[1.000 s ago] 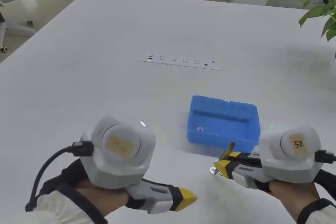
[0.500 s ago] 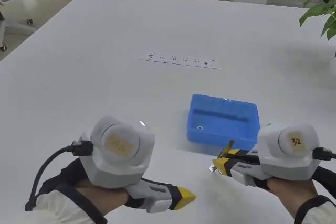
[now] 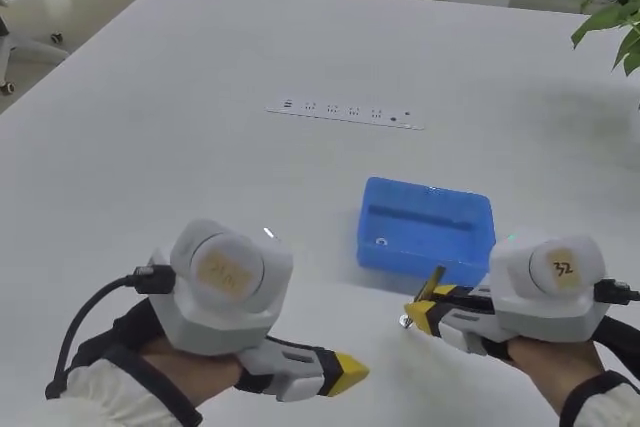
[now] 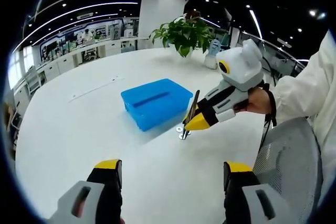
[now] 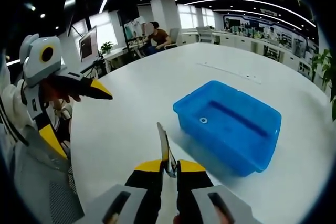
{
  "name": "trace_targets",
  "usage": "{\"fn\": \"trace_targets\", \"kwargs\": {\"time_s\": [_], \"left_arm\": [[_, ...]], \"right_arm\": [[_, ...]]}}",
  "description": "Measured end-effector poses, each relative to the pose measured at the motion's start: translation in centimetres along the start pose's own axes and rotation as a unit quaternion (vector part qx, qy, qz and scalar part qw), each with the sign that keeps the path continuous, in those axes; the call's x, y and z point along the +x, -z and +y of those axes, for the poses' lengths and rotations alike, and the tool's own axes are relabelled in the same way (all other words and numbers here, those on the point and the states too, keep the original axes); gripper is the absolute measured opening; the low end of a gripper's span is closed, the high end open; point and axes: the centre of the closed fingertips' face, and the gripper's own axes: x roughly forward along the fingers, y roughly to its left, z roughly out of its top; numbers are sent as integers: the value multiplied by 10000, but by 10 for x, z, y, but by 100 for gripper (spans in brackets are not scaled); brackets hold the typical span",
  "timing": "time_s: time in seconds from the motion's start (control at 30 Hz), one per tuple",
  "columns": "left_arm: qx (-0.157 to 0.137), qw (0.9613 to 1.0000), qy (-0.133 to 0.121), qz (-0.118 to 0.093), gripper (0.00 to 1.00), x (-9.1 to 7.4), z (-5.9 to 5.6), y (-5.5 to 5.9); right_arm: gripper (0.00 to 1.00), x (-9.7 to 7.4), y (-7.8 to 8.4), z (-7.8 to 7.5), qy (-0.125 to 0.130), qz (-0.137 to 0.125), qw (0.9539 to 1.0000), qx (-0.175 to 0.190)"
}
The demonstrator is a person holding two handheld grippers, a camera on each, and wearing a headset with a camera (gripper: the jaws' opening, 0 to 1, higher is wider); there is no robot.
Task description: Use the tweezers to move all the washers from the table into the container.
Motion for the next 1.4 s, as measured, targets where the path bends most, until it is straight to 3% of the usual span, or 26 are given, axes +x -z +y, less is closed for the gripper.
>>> {"fn": "trace_targets", "kwargs": {"time_s": [0.27, 0.63, 0.83, 1.2, 1.4], "left_arm": [[5, 10000, -9, -20, 81, 0, 1, -1], [1, 10000, -2, -45, 80, 0, 1, -2], [26, 10000, 15, -50, 80, 1, -1, -3], [19, 10000, 14, -43, 80, 1, 0, -2], [14, 10000, 18, -10, 80, 1, 0, 0]], "right_arm": [[5, -2, -3, -2, 22, 74, 10000, -9], [5, -17, -31, 6, -33, -214, 9996, -192], [5, -19, -39, 5, -41, -284, 9994, -202], [4, -22, -63, -3, 25, -447, 9984, -332], [4, -20, -75, -16, 125, -550, 9977, -363]]}}
